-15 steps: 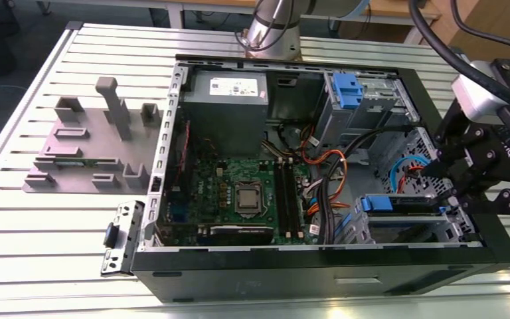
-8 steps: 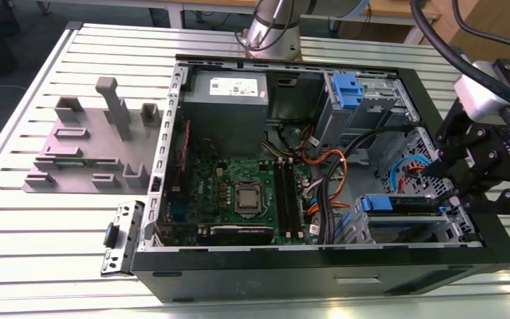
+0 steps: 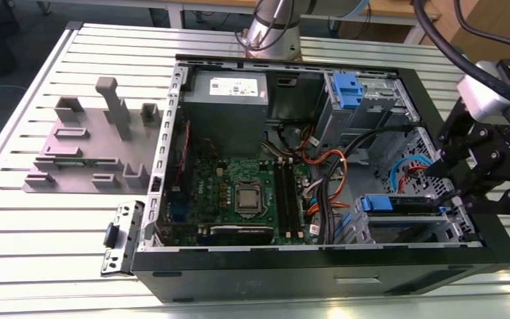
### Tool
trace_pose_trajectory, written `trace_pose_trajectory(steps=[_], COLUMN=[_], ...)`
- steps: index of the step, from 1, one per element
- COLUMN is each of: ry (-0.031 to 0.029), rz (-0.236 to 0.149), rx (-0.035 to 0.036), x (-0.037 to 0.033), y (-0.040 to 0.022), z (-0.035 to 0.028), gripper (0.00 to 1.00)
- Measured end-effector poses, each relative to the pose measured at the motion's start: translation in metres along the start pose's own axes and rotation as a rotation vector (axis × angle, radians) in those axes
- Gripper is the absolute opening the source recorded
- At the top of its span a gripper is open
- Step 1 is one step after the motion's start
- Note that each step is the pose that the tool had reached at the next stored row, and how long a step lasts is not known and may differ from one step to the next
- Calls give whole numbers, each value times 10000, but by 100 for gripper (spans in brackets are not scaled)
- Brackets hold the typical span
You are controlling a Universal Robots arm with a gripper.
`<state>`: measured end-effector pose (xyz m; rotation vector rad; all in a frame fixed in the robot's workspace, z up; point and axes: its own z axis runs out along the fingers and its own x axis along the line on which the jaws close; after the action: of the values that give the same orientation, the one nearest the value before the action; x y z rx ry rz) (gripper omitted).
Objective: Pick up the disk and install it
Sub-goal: 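Insert the first disk wire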
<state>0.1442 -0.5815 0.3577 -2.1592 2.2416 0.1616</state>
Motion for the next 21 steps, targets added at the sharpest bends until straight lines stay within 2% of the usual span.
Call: trace_pose_trajectory(steps=[21], ry=[-1], rz=[1], rx=[0], x=[-4], y=[-84], z=[-3], gripper=[47])
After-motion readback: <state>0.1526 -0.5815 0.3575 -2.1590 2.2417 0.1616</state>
